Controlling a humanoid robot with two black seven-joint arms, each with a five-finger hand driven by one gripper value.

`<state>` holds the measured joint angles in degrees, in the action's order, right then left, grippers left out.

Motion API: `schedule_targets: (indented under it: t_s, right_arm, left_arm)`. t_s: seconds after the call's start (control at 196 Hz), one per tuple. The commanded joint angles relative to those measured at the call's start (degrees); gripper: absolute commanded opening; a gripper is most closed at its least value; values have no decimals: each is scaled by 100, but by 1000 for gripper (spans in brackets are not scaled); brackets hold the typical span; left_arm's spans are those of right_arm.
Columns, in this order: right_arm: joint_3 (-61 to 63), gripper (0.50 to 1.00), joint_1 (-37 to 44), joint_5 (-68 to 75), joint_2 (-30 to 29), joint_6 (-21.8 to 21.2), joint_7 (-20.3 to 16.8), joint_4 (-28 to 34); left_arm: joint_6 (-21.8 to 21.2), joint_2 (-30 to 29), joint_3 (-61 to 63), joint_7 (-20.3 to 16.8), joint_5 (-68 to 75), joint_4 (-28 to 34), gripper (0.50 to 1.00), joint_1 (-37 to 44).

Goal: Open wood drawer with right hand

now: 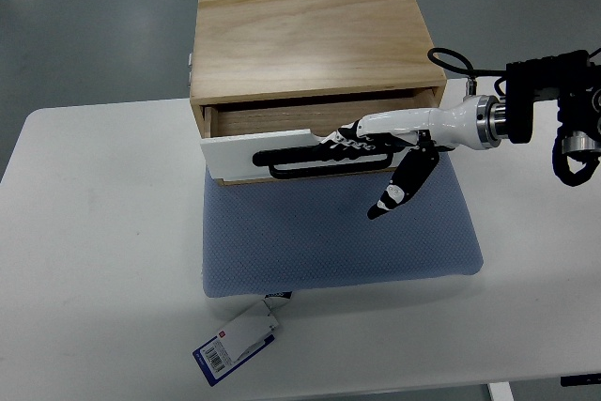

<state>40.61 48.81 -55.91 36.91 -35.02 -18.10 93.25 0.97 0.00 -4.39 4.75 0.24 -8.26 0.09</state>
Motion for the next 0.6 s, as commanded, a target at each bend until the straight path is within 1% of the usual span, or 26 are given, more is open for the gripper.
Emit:
schedule_targets:
  t_s: [0.0, 0.347, 0.352, 0.444, 0.536, 0.541, 0.597]
  right_arm:
    - [9, 919, 67, 28, 9, 2, -1, 0]
    - [272, 919, 260, 898, 176, 2, 8, 35]
    - [359, 919, 321, 1141, 237, 2, 8, 44]
    - [579, 919, 410, 1741, 290, 2, 8, 27]
    - [712, 919, 410, 1979, 360, 2, 8, 9]
    - [842, 919, 418, 2240, 447, 2, 8, -35]
    - [949, 919, 419, 2444, 501, 2, 17, -123]
  left_arm:
    - [0, 0, 0, 0, 3, 0, 1000, 0]
    - [0, 0, 0, 0, 3, 0, 1000, 0]
    - [0, 0, 0, 0, -6, 0, 1000, 0]
    - [0, 0, 0, 0, -6, 0, 1000, 0]
    - [0, 0, 0, 0, -6, 0, 1000, 0]
    - [0, 0, 0, 0, 3, 0, 1000, 0]
    - [0, 0, 0, 0, -6, 0, 1000, 0]
